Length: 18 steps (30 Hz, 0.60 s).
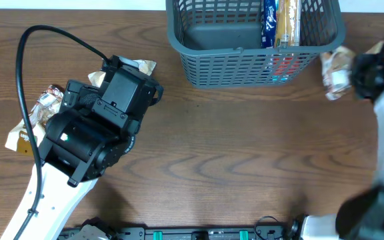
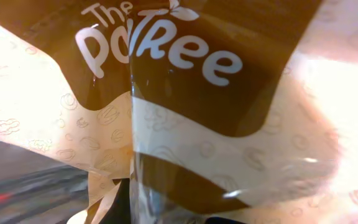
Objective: Pack container
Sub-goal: 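Lift the brown bag with the right gripper and drop it into the basket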
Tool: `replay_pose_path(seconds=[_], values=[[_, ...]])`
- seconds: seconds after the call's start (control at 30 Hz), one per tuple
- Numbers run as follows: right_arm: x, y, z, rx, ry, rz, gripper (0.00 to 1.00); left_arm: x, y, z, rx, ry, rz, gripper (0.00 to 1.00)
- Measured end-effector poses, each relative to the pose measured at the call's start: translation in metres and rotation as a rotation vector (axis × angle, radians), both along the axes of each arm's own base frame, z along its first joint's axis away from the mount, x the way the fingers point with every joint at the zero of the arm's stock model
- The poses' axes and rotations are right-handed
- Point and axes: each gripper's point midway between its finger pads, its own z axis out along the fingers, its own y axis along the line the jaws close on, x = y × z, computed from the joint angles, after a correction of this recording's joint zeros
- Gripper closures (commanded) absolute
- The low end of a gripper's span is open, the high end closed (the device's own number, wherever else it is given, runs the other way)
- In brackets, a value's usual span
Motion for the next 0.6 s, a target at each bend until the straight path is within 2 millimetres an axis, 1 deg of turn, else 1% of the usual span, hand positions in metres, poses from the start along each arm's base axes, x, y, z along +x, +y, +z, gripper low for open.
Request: replay_pose_path(seconds=[0.03,0.1,0.17,0.3,0.33,0.47,0.53,0.6], values=[[-0.007,-0.003,0.02,-0.041,-0.033,-0.005,0.98,0.0,0.0,0.0,0.0,0.0,0.0,0.02],[-0.023,-0.009,0.051,-0.115,-0.08,-0.02,0.99,0.0,0.0,0.0,0.0,0.0,0.0,0.01],[-0.038,-0.012,0.078,-0.171,-0.128,-0.032,0.98,0.0,0.0,0.0,0.0,0.0,0.0,0.01],[-0.062,-0.006,0.135,-0.272,-0.26,-0.026,0.98,0.0,0.0,0.0,0.0,0.0,0.0,0.01],[-0.067,-0.004,0.146,-0.29,-0.286,-0.022,0.98,0.0,0.0,0.0,0.0,0.0,0.0,0.01],[-0.078,0.001,0.173,-0.334,-0.36,-0.01,0.99,0.0,0.0,0.0,0.0,0.0,0.0,0.01],[-0.072,0.005,0.185,-0.346,-0.411,0.018,0.98,0.0,0.0,0.0,0.0,0.0,0.0,0.01],[-0.061,0.011,0.194,-0.351,-0.463,0.066,0.99,0.0,0.0,0.0,0.0,0.0,0.0,0.01]])
